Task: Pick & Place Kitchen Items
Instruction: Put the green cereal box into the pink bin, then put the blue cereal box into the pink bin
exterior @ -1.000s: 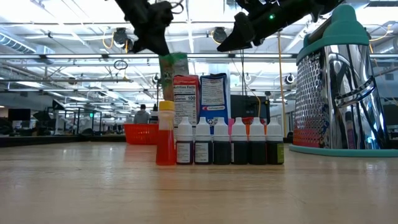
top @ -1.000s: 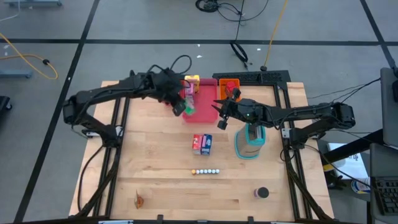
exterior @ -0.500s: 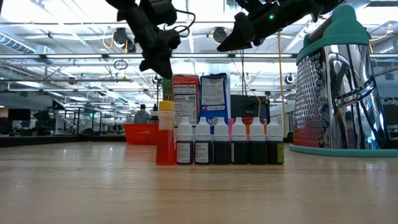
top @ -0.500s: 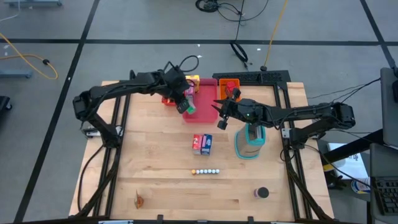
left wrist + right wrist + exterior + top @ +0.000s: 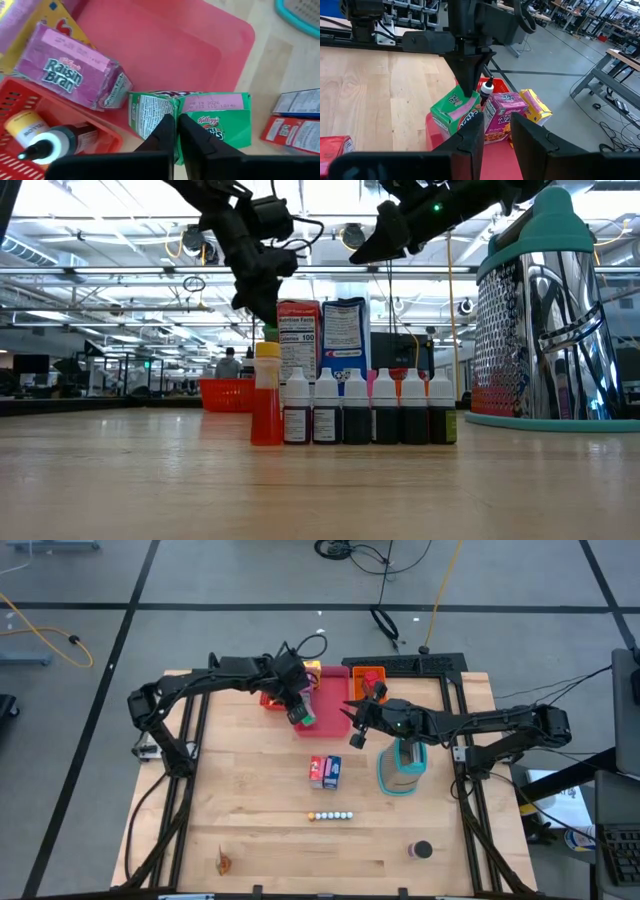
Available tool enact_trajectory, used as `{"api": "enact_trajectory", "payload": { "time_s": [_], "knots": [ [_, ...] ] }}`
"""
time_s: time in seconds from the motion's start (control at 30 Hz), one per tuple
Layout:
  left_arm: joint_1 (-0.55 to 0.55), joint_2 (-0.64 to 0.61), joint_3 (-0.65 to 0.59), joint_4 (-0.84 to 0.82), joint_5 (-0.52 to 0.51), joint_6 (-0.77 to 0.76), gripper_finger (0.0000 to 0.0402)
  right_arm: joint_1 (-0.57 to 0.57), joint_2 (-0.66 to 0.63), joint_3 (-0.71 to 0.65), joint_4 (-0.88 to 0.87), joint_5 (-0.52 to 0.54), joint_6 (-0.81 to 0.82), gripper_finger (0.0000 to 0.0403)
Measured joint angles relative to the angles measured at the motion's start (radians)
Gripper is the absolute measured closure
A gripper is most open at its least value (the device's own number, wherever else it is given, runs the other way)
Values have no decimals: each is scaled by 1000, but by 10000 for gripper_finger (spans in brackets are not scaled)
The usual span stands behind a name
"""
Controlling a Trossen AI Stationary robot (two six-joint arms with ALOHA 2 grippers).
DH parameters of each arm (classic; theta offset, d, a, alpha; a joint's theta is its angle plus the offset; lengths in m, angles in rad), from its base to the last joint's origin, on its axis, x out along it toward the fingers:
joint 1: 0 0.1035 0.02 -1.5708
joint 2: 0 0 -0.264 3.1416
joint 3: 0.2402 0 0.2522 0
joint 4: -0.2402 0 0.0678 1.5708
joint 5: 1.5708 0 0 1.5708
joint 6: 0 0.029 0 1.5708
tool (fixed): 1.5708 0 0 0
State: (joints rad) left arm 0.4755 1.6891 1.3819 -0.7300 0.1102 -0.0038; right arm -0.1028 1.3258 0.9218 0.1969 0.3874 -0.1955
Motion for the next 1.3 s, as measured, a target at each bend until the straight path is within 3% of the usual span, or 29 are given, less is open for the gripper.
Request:
{"api": "enact_trajectory", "payload": {
  "time_s": [0.37,0.63,0.8,0.87,1.17,1.3],
  "knots": [
    [1,1,0,2,-95,45,319,0,0,0,-1,0,0,314],
    [1,1,0,2,-142,40,314,2,0,0,-19,-10,11,314],
    [-1,-20,0,-4,-139,21,314,19,0,0,-69,-237,56,314],
    [-7,-37,0,-6,-139,20,314,33,0,0,-101,-287,72,314],
    [-40,-99,0,-5,-139,9,314,104,0,102,-383,-288,184,311],
    [-56,-109,0,2,-139,2,314,111,4,140,-481,-288,225,291]
  ]
}}
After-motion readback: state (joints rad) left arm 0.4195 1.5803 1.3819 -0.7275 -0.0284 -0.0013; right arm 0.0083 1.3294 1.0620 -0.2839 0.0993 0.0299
